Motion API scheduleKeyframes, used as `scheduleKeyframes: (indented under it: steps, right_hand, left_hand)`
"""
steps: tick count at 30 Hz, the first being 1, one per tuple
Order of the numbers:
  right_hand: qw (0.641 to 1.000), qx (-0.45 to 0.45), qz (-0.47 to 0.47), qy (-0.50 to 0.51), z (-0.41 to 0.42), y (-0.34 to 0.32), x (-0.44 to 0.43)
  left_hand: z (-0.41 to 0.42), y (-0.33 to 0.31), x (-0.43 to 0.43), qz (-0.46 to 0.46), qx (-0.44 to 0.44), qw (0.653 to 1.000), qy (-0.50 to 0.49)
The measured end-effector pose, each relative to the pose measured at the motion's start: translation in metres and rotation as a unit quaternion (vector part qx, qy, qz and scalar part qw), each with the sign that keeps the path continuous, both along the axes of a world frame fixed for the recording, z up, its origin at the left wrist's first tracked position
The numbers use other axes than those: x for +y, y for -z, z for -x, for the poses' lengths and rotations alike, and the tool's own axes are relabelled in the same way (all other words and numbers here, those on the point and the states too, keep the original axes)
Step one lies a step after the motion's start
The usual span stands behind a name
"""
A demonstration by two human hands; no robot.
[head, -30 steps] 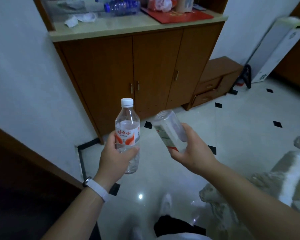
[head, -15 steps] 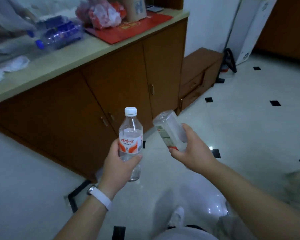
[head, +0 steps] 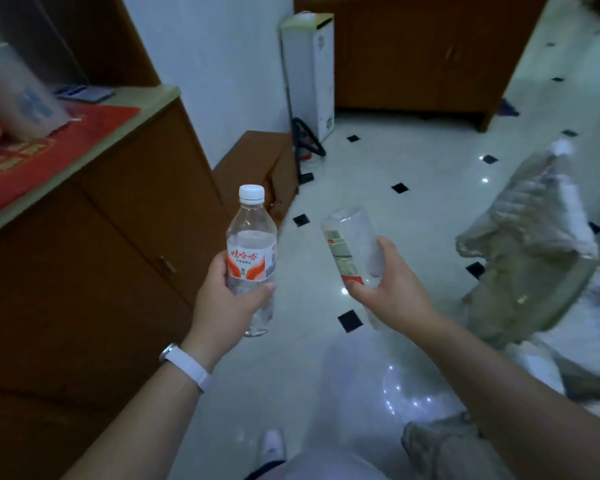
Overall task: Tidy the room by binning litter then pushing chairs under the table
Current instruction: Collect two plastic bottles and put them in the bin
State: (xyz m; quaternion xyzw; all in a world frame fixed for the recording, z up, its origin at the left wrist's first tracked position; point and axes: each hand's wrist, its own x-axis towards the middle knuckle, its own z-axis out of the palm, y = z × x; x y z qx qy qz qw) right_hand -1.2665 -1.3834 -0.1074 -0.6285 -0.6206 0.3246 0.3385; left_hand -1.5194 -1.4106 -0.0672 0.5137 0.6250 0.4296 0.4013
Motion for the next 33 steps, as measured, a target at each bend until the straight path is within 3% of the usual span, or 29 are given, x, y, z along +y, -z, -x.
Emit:
scheduleKeyframes:
  steps: [10, 20, 25, 33]
  right_hand:
    - [0.992, -0.052, 0.004, 0.112, -0.034, 0.012, 0.129]
    - [0.971, -0.097, 0.012, 0.219, -0.051, -0.017, 0.284]
    - [0.958, -0.102, 0.03, 0.266, -0.08, -0.013, 0.317]
    - [0.943, -0.056, 0.048, 0.325, -0.164, 0.017, 0.399]
  left_hand:
    - [-0.041, 0.04, 0.198, -0.002, -0.032, 0.994, 0.107]
    - [-0.06, 0.046, 0.417, 0.014, -0.04, 0.98, 0.197]
    - [-0.107, 0.036, 0.479, 0.019, -0.06, 0.966, 0.252]
    - [-0.2, 0.048, 0.571, 0.031, -0.012, 0.952, 0.304]
